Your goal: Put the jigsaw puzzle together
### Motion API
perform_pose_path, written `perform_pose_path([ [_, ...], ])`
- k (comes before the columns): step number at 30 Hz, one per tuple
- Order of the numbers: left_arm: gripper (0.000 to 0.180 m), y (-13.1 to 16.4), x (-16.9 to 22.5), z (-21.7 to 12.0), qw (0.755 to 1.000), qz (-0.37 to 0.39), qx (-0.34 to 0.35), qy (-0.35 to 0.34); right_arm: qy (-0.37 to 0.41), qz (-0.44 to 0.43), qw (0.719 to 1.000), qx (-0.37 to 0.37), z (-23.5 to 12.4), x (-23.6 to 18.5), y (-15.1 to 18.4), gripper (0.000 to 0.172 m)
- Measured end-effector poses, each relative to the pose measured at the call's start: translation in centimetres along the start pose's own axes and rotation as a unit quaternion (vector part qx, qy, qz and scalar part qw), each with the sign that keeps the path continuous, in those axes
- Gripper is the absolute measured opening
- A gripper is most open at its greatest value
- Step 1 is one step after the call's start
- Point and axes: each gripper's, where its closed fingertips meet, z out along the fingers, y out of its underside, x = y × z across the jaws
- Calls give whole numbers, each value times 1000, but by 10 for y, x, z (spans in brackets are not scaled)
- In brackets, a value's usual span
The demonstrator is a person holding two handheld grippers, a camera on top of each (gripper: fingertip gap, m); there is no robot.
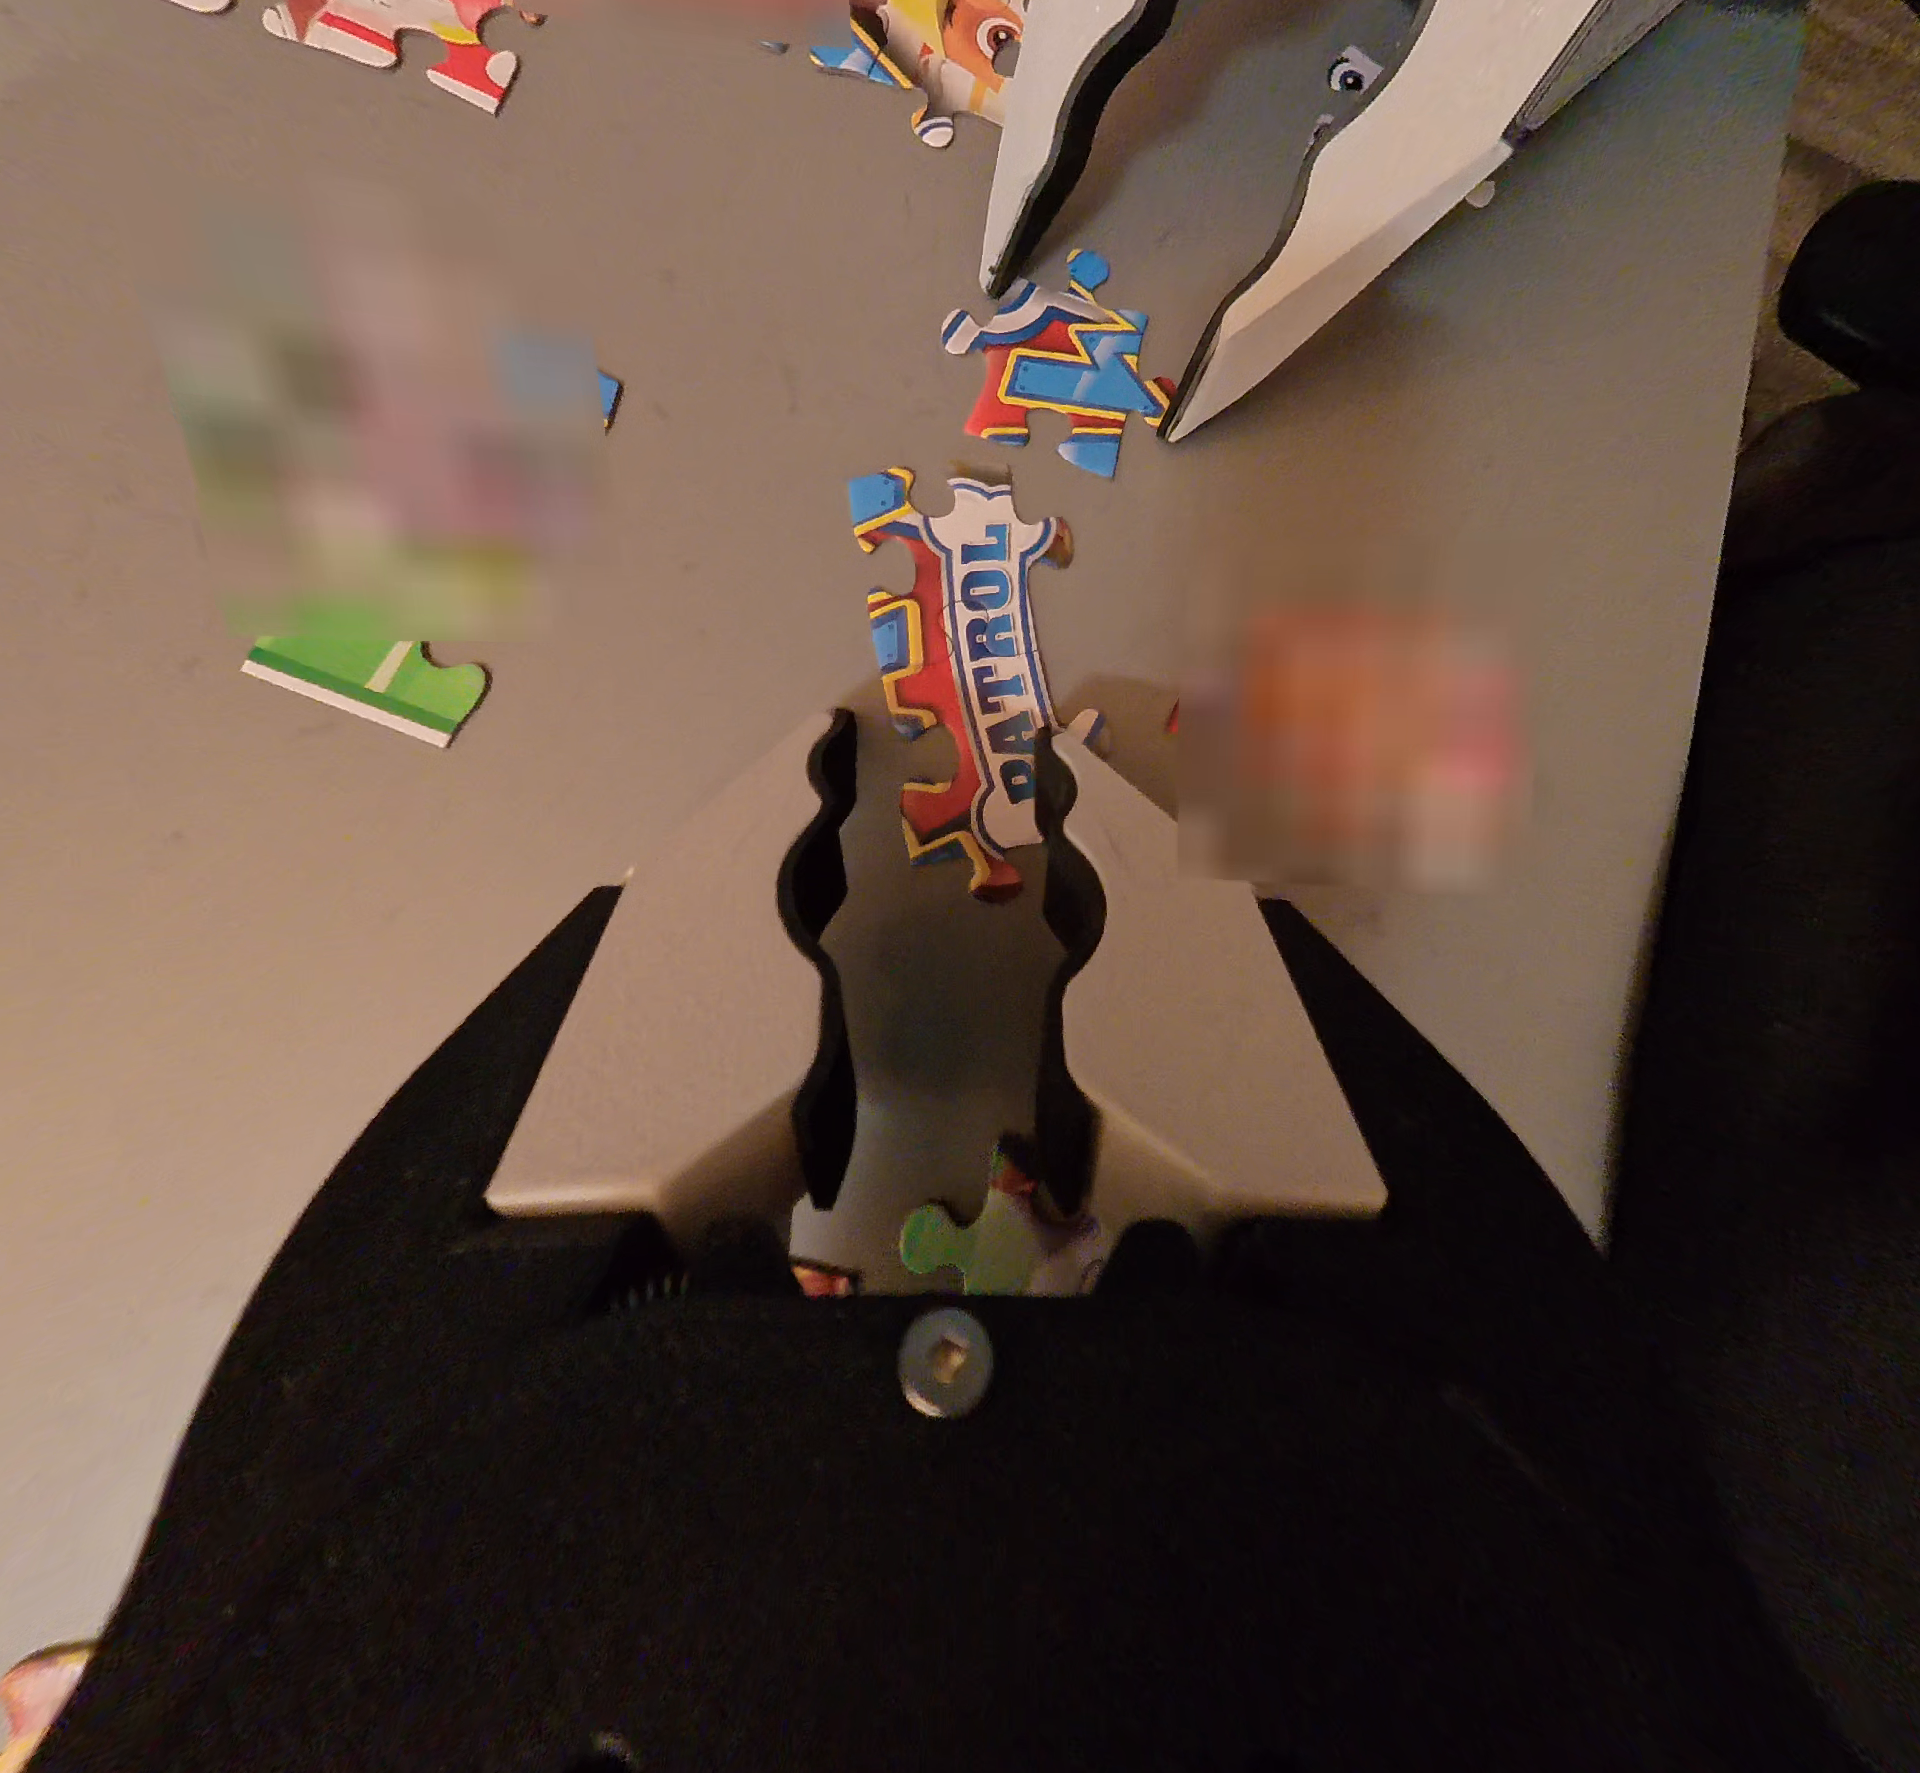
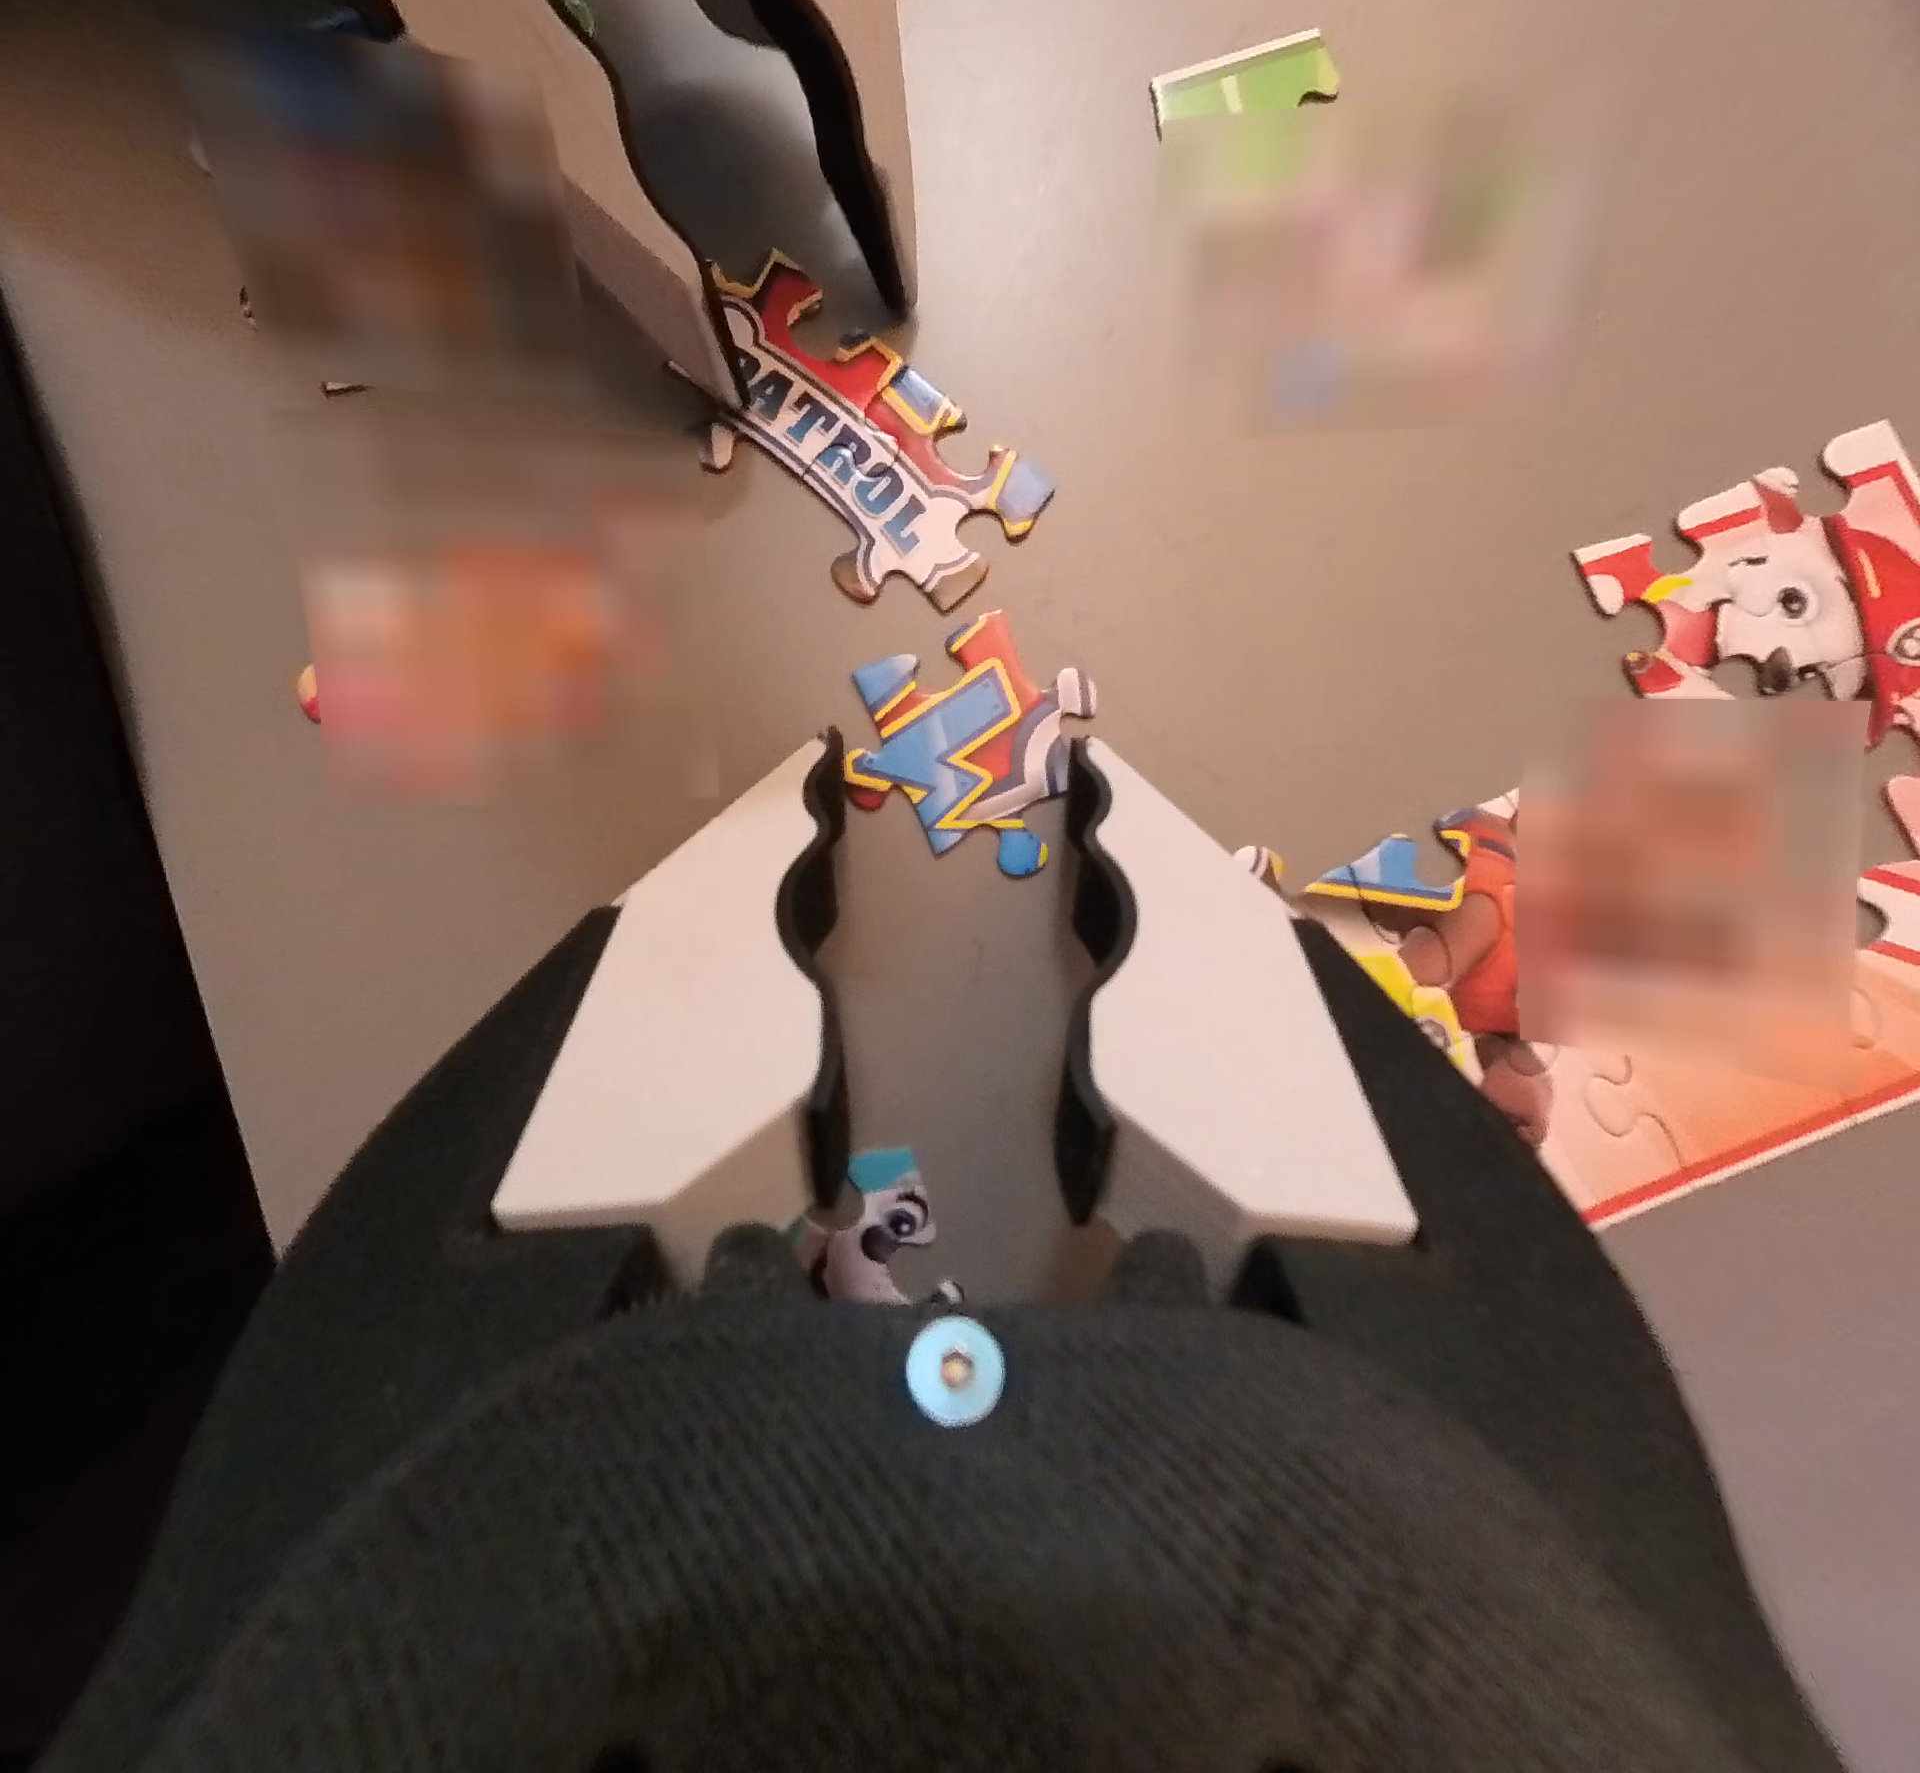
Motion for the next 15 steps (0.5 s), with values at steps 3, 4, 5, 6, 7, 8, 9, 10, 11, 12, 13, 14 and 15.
perform_pose_path([
  [3,32,1,-4,-1,1000,1,1,-9,-10,23,1000,16,0,1,-2,41],
  [4,32,1,-6,-1,1000,0,1,-12,-13,30,999,20,0,1,-2,41],
  [5,33,1,-8,-2,1000,-3,2,-17,-14,33,999,23,0,2,-3,41],
  [6,33,1,-12,-3,1000,-5,3,-25,-14,35,999,25,0,3,-3,41],
  [7,33,1,-17,-4,999,-8,4,-37,-13,35,999,26,0,3,-4,41],
  [8,32,1,-21,-5,999,-10,6,-49,-13,36,999,27,1,4,-5,41],
  [9,32,0,-25,-7,998,-12,7,-59,-12,36,999,28,1,5,-5,42],
  [10,32,-1,-28,-8,998,-16,10,-67,-11,36,999,29,2,6,-6,42],
  [11,32,-3,-29,-10,997,-19,17,-71,-10,37,999,30,2,7,-7,42],
  [12,32,-7,-28,-10,997,-22,25,-67,-9,37,999,31,3,8,-7,42],
  [13,32,-11,-24,-10,997,-24,33,-58,-8,38,999,33,3,9,-8,42],
  [14,32,-14,-19,-9,998,-23,40,-49,-8,40,999,35,3,10,-9,42],
  [15,32,-16,-16,-7,998,-19,41,-45,-9,41,998,39,3,11,-10,41],
])
